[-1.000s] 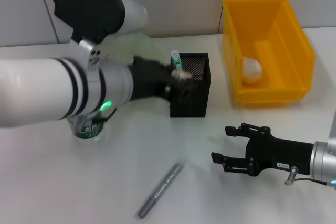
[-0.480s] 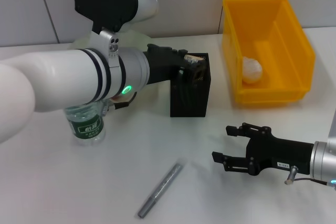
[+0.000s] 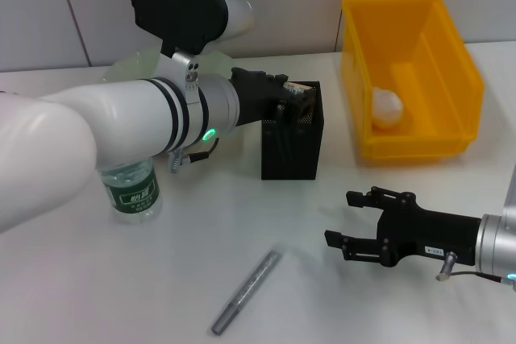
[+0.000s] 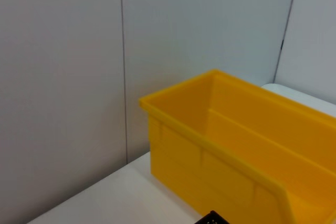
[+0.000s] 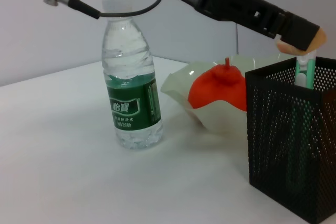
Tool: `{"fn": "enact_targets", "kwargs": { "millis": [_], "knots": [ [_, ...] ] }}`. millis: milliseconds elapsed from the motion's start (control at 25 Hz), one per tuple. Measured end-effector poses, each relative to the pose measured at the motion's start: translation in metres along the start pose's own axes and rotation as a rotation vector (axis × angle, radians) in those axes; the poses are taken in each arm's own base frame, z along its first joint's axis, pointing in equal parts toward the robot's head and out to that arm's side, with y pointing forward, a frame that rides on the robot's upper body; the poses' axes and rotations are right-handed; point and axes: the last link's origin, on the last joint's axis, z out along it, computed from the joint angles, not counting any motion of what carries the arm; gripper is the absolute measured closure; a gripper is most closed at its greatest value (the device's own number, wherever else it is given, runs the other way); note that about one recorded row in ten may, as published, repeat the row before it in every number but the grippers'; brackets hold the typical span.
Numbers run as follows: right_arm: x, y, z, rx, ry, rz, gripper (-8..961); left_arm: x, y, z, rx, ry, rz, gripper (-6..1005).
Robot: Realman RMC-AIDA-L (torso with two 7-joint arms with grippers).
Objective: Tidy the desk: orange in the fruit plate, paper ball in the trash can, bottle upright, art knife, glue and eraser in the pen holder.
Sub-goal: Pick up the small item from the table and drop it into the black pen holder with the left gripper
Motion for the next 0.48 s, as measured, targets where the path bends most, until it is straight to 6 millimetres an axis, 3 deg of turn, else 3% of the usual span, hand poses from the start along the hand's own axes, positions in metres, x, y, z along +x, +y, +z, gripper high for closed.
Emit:
{"fn": "enact_targets", "kwargs": {
  "millis": [480],
  "knots": [
    [0.0003,-0.0001,0.0004,0.001,0.001,0.003,138,-0.0038,-0.0046,0.0069,0.021,0.0,0.023,569]
  ]
}}
